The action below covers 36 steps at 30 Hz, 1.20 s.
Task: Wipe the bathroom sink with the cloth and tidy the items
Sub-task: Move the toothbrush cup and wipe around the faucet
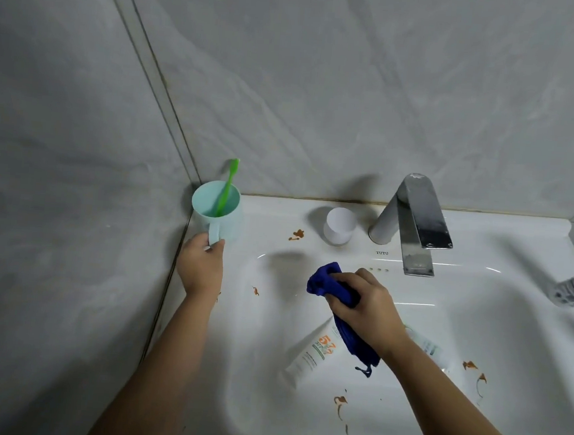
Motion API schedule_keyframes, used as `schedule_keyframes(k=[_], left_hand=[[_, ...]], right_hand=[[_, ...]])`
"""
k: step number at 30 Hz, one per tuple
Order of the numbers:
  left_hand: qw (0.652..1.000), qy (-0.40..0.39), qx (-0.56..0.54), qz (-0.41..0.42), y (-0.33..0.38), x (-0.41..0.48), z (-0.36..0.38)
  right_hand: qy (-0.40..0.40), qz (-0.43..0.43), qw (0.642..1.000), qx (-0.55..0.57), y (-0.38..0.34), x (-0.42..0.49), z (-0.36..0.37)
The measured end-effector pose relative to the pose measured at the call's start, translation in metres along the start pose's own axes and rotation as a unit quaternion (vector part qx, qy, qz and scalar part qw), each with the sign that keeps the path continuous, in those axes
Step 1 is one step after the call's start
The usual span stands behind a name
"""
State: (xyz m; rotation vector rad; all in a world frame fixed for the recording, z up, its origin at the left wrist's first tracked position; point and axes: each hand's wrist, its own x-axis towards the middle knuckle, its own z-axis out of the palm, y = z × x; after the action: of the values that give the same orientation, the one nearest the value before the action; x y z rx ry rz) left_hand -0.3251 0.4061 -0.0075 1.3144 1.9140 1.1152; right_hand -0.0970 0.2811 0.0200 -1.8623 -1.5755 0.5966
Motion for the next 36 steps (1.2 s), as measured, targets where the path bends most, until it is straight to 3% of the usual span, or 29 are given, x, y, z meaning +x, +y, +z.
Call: schedule_keyframes(k=[9, 18, 29, 36], left_hand=[[0.996, -0.028, -0.067, 0.043, 0.045, -0.058, -0.045], [0.975, -0.139, -0.142, 0.104, 0.120, -0.144, -0.046], [0.933, -0.269, -0.179, 0.157, 0.205, -0.236, 0.055], [0.946, -0.279, -0.054, 0.157, 0.208, -0.254, 0.174]], right_hand=[[0.028, -0.007, 0.999, 0.021, 0.004, -0.024, -0.017], [0.038, 0.017, 0.999, 0.029, 0.042, -0.075, -0.068], [0.105, 0.117, 0.987, 0.026, 0.127, -0.110, -0.174], [0.105, 0.149, 0.983, 0.028, 0.175, -0.090, -0.214]])
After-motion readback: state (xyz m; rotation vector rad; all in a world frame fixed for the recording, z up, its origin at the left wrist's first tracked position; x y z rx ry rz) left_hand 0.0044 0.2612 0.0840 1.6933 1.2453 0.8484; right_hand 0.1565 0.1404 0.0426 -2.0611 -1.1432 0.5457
